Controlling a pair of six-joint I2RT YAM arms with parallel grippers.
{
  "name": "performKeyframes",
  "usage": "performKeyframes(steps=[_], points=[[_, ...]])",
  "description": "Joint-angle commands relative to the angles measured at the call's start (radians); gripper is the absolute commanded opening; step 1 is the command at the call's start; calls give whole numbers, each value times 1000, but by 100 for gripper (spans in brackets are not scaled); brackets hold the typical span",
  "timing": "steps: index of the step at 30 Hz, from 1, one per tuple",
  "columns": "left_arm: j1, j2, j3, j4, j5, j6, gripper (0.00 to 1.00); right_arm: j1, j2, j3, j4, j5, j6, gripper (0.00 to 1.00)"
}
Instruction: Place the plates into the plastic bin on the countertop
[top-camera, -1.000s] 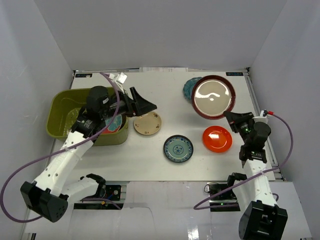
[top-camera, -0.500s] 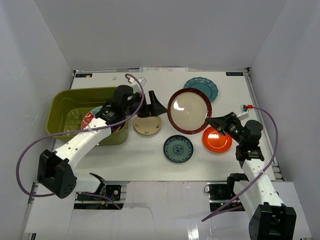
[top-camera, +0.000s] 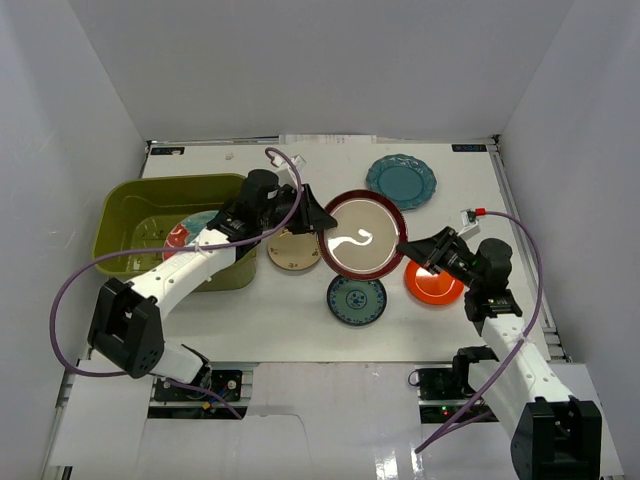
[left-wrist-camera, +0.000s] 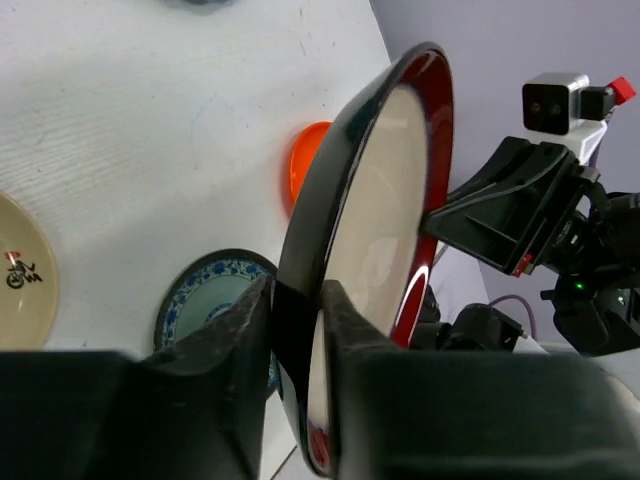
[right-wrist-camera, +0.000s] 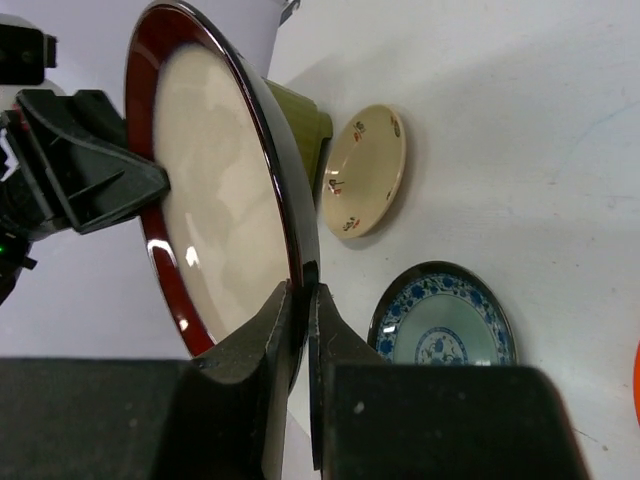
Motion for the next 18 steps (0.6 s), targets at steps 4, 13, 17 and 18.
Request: performKeyframes(steps=[4, 13, 17, 18], points=[[-4, -50, 21, -6, -73, 51, 0, 20, -23, 32, 129, -35, 21, 8], [124, -146, 86, -57, -83, 28, 0, 22, -63, 36, 86, -54, -38, 78], [287, -223, 83, -34, 20, -67, 0, 22, -90, 44, 72, -74, -45, 81], [316, -237, 86, -43, 26, -84, 0, 22, -104, 44, 68, -83, -47, 81]])
